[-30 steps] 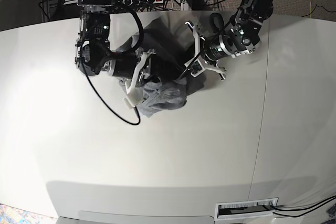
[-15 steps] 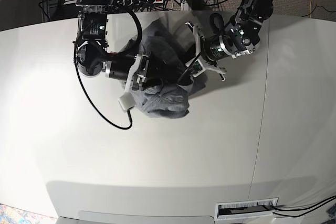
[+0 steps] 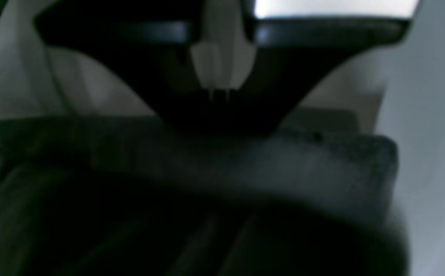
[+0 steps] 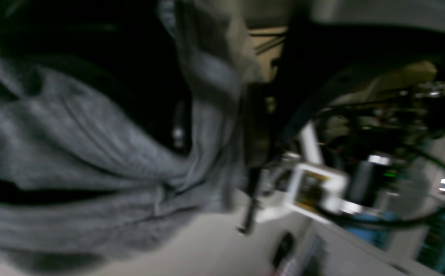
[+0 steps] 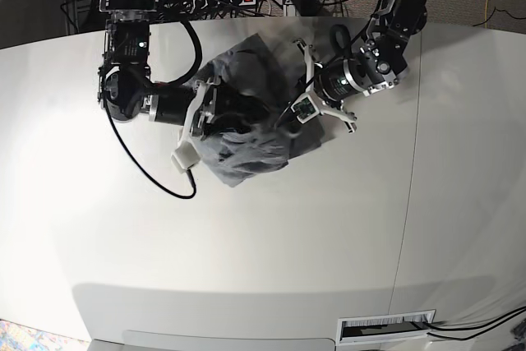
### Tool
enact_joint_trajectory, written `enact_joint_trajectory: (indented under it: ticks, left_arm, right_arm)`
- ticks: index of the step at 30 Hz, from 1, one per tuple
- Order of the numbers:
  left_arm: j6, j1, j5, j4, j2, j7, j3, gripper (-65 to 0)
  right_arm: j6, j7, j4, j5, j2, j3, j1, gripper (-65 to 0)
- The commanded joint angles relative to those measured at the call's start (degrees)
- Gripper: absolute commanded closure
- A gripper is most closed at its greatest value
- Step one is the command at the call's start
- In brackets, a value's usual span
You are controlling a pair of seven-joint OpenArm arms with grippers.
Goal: Fold the T-shirt properly
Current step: 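Lift the collar end with the right gripper and fold it over the hem half, then release the right gripper and press the folded bundle with the left gripper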
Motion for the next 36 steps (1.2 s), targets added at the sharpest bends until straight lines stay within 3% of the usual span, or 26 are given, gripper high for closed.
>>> enact_joint_trajectory:
  ticks: [1, 5, 13, 15, 19, 23, 26, 29, 33, 36]
  left_arm:
    - [0.85, -0.31, 2.36, 0.09, -0.48, 2.60, -0.17, 0.0]
    - [1.18, -0.31, 5.99, 0.09, -0.48, 2.62, -0.17, 0.0]
    - [3.41, -0.68, 9.40, 0.35, -0.46, 2.64, -0.17, 0.0]
    - [3.48, -0.96, 13.07, 1.07, -0.48, 2.71, -0.17, 0.0]
    - [7.17, -0.98, 16.90, 5.27, -1.20, 2.73, -0.15, 0.0]
    - [8.35, -1.01, 16.59, 9.46, -1.62, 3.06, -0.04, 0.0]
    - [8.33, -1.16, 15.19, 11.41, -1.60, 2.84, -0.02, 0.0]
    - [8.41, -2.01, 18.23, 12.87, -1.84, 2.67, -0.02, 0.0]
    - [16.31, -3.76, 21.44, 13.51, -3.06, 6.86, -0.02, 0.0]
    - [18.60, -3.76, 20.87, 14.27, -4.22, 11.19, -0.02, 0.0]
  right_arm:
    - [0.30, 1.10, 1.14, 2.32, 0.28, 0.07, 0.98, -26.3]
    - [0.30, 1.10, 1.14, 7.90, 0.28, 1.97, 1.07, -26.2]
    - [0.30, 1.10, 1.14, 7.90, 0.28, 10.19, 4.94, -26.2]
    - [0.30, 1.10, 1.14, 7.90, 0.26, 11.15, 6.10, -26.2]
    - [0.30, 1.10, 1.14, 6.51, 0.28, 11.34, 7.72, -26.2]
    - [0.30, 1.10, 1.14, -1.81, 0.26, 11.32, 9.05, -25.9]
    - [0.30, 1.10, 1.14, -12.00, 0.26, 11.32, 10.56, -20.6]
    - [0.30, 1.10, 1.14, -21.79, 0.26, 11.32, 11.93, -17.9]
    - [0.30, 5.31, 1.14, -30.80, 0.28, 9.01, 12.72, -17.7]
    - [0.30, 8.22, 1.14, -36.87, 0.28, 4.85, 12.72, -13.9]
